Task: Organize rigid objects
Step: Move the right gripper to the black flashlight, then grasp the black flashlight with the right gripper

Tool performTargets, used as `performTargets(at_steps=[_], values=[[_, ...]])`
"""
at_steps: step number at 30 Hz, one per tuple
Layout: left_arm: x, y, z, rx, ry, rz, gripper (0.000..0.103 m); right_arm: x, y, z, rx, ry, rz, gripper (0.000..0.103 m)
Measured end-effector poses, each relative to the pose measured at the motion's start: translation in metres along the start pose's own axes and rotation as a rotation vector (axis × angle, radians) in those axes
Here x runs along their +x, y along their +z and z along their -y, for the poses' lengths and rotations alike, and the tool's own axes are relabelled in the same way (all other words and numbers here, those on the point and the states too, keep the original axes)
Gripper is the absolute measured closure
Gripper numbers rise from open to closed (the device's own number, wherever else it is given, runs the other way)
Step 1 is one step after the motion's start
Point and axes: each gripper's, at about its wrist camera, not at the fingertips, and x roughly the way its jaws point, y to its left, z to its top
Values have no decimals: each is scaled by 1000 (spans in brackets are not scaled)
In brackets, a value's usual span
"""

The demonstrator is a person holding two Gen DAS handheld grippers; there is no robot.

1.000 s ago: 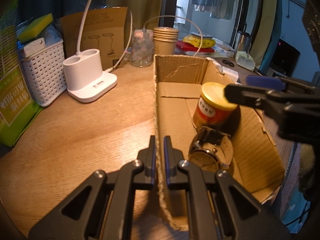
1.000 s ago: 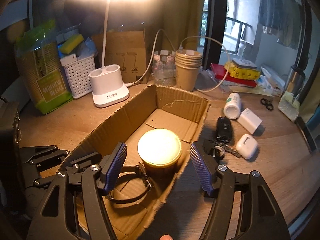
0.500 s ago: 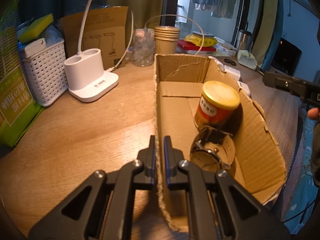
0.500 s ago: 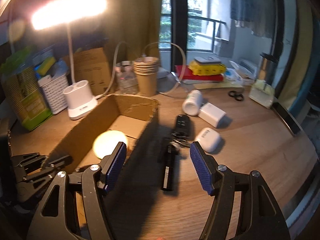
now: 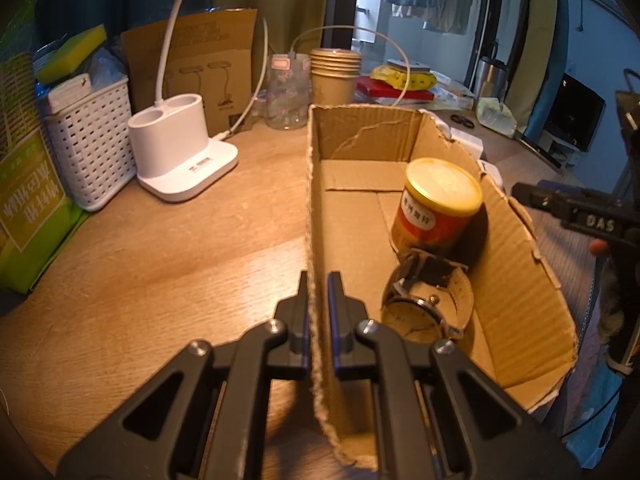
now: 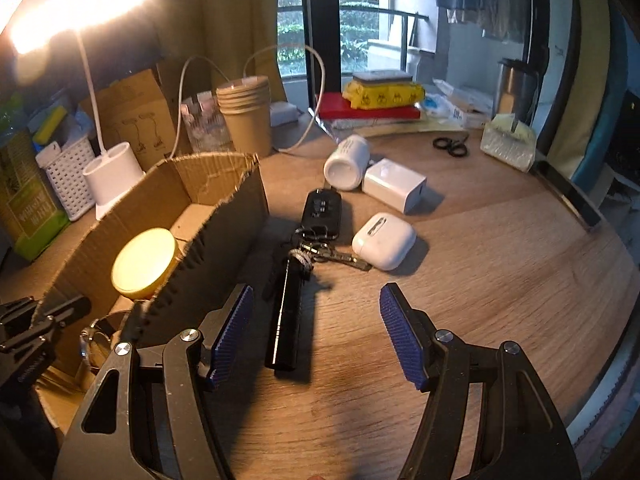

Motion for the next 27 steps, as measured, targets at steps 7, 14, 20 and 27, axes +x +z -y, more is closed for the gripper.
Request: performTargets(at_steps=[7, 14, 20, 27], values=[[1, -1, 1, 6, 2, -3, 96, 26, -7, -6, -12, 5, -42, 43], [2, 0, 0, 4, 0, -4, 96, 45, -8, -12, -40, 0, -79, 59], [2, -1, 0, 3, -1, -4, 96, 52, -7, -16, -48, 3, -94, 65], [2, -1, 0, 3, -1, -4, 96, 53, -7, -19, -63, -2, -93, 81]])
